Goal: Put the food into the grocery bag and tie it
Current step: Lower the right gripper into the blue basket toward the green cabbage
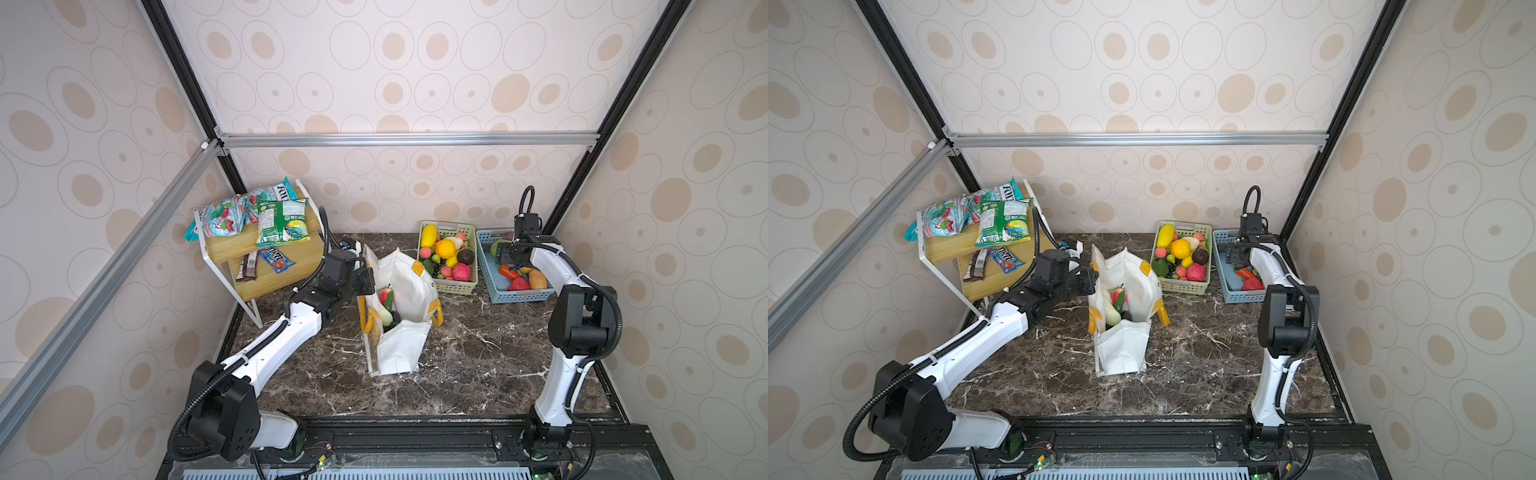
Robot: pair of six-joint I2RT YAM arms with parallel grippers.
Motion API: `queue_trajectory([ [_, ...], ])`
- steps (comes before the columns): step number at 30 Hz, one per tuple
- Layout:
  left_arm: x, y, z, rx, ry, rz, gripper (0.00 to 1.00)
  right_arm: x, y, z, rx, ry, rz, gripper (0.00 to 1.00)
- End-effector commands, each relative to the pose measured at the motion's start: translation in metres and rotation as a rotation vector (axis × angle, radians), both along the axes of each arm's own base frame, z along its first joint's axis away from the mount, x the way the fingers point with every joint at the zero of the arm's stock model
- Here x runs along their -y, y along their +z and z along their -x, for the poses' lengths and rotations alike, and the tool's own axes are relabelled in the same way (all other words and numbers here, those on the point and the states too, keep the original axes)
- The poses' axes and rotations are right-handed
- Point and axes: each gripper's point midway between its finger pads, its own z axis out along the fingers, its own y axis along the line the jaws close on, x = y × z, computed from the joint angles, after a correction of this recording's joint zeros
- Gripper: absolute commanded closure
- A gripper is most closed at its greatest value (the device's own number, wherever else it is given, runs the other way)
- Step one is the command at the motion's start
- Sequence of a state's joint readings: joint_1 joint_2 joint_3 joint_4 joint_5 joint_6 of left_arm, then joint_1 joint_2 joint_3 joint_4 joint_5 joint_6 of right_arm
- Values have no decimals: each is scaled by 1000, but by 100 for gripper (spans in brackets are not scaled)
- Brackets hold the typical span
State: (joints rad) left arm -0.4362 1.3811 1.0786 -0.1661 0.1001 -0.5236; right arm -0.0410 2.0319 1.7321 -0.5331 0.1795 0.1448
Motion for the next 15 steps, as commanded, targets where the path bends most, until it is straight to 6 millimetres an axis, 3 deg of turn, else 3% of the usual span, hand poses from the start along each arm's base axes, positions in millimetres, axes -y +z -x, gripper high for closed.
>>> queue_trajectory([
  [1, 0, 11, -8, 28, -4, -14, 100, 3, 2, -12, 31, -11, -35, 12],
  [15, -2, 13, -10, 24, 3, -29, 100, 21, 0, -35, 74, -69, -81, 14],
])
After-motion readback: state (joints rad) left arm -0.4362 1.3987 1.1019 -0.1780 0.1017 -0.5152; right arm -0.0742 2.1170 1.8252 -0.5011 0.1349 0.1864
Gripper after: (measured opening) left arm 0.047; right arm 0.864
